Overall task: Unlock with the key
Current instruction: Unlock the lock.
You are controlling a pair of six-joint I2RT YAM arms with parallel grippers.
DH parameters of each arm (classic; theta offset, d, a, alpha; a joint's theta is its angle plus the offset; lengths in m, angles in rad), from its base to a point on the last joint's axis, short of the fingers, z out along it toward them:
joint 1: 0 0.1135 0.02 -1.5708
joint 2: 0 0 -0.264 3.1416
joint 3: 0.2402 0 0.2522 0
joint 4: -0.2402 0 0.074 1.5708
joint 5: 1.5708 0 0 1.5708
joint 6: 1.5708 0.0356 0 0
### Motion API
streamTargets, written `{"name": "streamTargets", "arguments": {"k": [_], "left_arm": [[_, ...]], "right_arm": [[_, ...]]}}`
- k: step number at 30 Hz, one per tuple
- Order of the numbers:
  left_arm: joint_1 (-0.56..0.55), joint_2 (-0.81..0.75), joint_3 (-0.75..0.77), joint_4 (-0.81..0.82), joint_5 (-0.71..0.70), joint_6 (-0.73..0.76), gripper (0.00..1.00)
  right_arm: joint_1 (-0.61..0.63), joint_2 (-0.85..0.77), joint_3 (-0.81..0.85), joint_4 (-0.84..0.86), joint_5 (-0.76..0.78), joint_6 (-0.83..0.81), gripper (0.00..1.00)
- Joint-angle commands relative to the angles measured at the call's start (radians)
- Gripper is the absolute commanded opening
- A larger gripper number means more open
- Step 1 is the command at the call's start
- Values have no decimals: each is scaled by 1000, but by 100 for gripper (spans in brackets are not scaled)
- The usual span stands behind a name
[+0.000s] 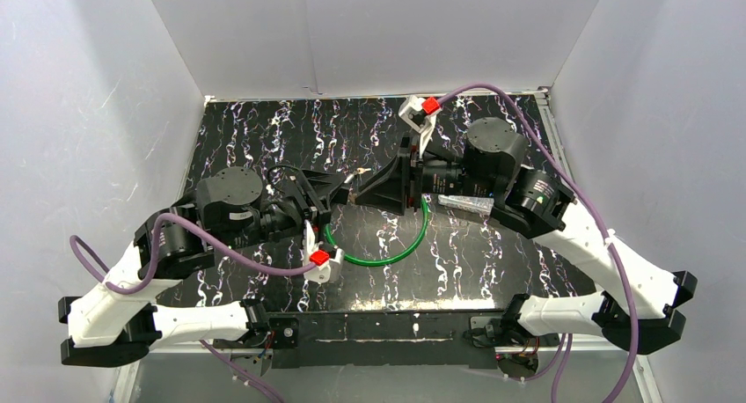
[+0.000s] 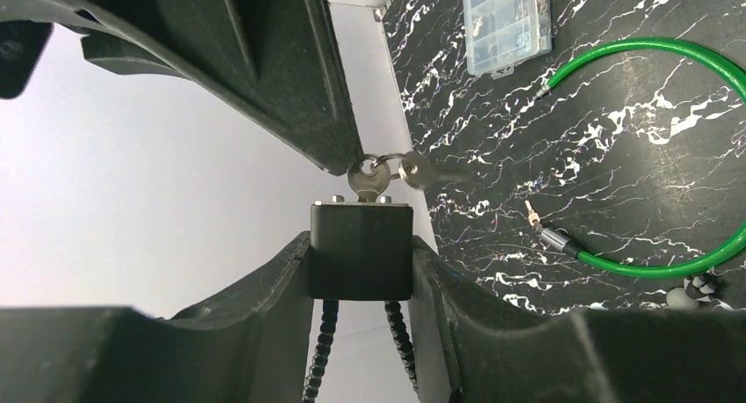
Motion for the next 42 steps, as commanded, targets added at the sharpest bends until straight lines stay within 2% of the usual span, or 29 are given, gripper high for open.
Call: {"name": "streamTargets", "arguments": {"k": [1,3,8,13,17,21,23,29,32,38,42], "left_arm": [[-3,-6,36,29,20,9,13],[-3,-6,37,29,21,9,13],[-3,-5,38,30,19,12,13],[-3,-4,42,30,19,12,13],[-3,-2,49,31,21,13,13],[-3,4,57,34,19,17,13],[-4,2,59,37,20,21,13],[-3,-7,42,65,8,79,11],[-3,-21,-8,122,1,172,9],[-3,-124,-260,431,11,455,8],[-3,-144,-347,587,14,538,3]], "right_arm": [[-2,7,11,40,2,-16,40],[-2,9,8,44,2,-15,38],[-2,17,5,50,-12,-9,24],[-2,25,-10,65,-29,4,23],[-2,30,-21,83,-40,18,14],[-2,34,-35,99,-52,24,9],[-2,36,-37,103,-52,33,1],[-3,25,-63,123,-59,73,1],[-22,22,-86,158,-109,136,1],[-77,18,-153,296,-223,312,1],[-91,10,-182,353,-240,379,1]]}}
